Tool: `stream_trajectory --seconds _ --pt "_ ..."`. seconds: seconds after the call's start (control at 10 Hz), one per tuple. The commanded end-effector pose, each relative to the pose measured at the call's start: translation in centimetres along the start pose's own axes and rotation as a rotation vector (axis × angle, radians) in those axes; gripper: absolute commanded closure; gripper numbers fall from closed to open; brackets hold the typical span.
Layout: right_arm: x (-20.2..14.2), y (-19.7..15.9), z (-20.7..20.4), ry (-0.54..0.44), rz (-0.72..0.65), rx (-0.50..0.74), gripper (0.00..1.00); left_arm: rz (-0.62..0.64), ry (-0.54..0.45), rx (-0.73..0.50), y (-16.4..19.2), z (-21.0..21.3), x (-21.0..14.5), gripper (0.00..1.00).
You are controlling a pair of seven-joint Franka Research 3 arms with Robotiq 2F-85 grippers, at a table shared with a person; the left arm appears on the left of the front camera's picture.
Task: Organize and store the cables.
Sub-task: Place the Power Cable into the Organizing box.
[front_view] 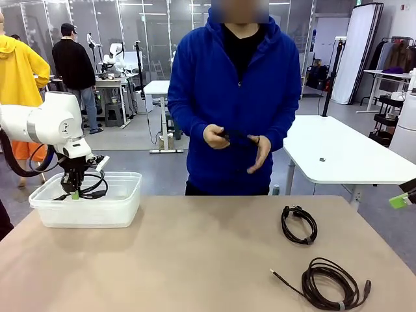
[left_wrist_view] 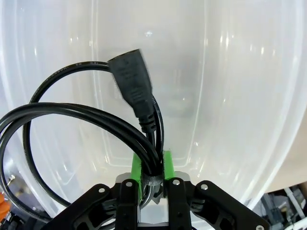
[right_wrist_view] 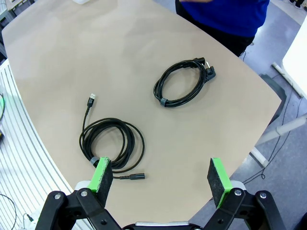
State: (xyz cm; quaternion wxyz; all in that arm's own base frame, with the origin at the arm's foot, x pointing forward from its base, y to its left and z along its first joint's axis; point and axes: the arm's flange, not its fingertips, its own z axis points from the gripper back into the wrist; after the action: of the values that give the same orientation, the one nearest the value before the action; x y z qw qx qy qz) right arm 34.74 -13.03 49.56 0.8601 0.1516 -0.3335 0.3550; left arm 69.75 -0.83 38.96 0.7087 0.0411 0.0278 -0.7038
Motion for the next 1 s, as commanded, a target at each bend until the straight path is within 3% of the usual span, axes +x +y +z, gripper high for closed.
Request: stream_trajectory --seconds 0.0,0.1,0.3,0.6,0.9 --pt "0.2 0.0 0.0 -0.002 -0.017 -0.004 0.00 0.024 -0.019 -0.028 -0.3 2.0 -0.1 0.52" --pt "0.2 0.0 0.0 -0.002 -0.017 -0.004 0.00 0.022 -0.013 -0.019 -1.0 2.7 0.0 0.28" --pt "0.2 0.0 0.0 -0.002 -0.017 -0.004 0.00 0.035 -0.004 -0.021 -1.6 3.3 -0.1 0.00" --pt "0.2 0.0 0.0 -0.002 -0.017 -0.004 0.00 0.043 -0.017 -0.004 -2.1 4.1 -0.5 0.03" --pt "0.2 0.0 0.0 -0.002 -0.017 -0.004 0.00 0.046 -0.043 0.016 -2.6 4.8 -0.9 0.00"
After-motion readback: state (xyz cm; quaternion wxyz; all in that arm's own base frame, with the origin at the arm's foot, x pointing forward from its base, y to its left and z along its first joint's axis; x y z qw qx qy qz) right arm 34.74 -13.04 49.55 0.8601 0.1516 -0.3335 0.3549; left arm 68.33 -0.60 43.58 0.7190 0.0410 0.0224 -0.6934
